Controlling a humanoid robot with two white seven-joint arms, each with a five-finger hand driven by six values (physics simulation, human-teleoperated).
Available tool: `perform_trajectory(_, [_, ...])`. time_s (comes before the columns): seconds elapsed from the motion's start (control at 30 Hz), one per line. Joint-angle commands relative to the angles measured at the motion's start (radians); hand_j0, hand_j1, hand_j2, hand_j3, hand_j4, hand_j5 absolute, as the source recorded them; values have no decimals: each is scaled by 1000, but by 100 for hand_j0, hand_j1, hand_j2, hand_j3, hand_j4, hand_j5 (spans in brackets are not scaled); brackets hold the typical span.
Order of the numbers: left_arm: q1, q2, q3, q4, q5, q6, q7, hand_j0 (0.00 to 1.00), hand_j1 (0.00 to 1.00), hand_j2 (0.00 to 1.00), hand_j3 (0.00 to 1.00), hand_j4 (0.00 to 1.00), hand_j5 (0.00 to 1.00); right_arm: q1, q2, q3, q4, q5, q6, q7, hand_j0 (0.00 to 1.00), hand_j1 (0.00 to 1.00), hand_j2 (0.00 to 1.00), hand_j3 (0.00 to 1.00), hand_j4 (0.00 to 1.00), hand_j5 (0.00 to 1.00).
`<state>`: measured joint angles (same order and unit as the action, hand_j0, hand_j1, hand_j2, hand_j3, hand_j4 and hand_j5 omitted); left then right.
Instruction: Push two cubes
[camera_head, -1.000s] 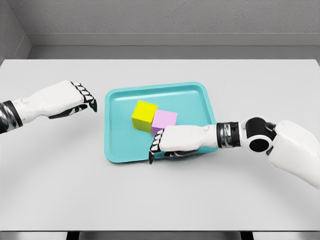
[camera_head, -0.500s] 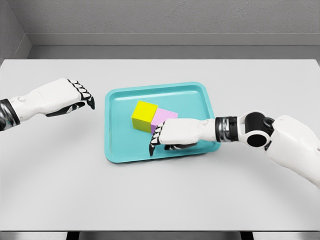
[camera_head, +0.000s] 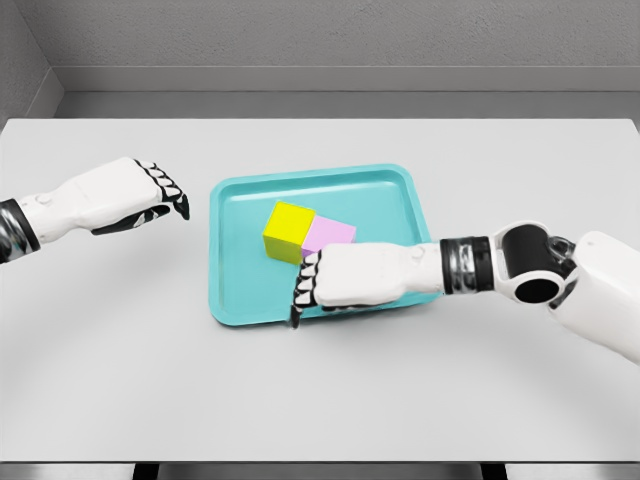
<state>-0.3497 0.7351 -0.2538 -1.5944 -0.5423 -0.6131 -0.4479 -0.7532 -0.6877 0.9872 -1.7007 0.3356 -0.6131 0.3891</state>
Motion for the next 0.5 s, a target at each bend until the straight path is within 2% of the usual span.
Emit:
perform_trajectory(0.0, [2,18,1,-1,19,2,2,50,50,50,50,50,50,0,-95,-116,-65,-98,2,7,66,66,66,66,66,66])
perform_trajectory(0.03, [2,33,1,-1,35,2,3,52,52,52,52,52,52,2,-141,-196,-66,-132,2,11,77,77,77,77,77,77])
perform_trajectory(0.07, [2,52,1,1,48,2,3,57,57,57,57,57,57,6,-188,-268,-66,-151,2,5,98,98,98,98,98,98])
perform_trajectory(0.13, [5,69,27,2,56,2,8,90,90,90,90,90,90,40,-292,-400,-65,-245,2,5,100,100,100,100,100,100])
perform_trajectory(0.17, [3,69,28,2,67,2,11,100,100,100,100,100,100,78,-334,-430,-65,-259,2,5,100,100,100,100,100,100])
perform_trajectory(0.23, [5,75,28,16,99,2,11,100,100,100,100,100,100,143,-362,-464,-50,-257,2,2,100,100,100,100,100,100])
perform_trajectory(0.33, [5,76,30,19,105,2,9,100,100,100,100,100,100,186,-351,-486,78,-254,2,8,100,100,100,100,100,100])
perform_trajectory(0.47, [6,76,38,25,107,2,9,100,100,100,100,100,100,215,-346,-483,82,-242,2,11,100,100,100,100,100,100])
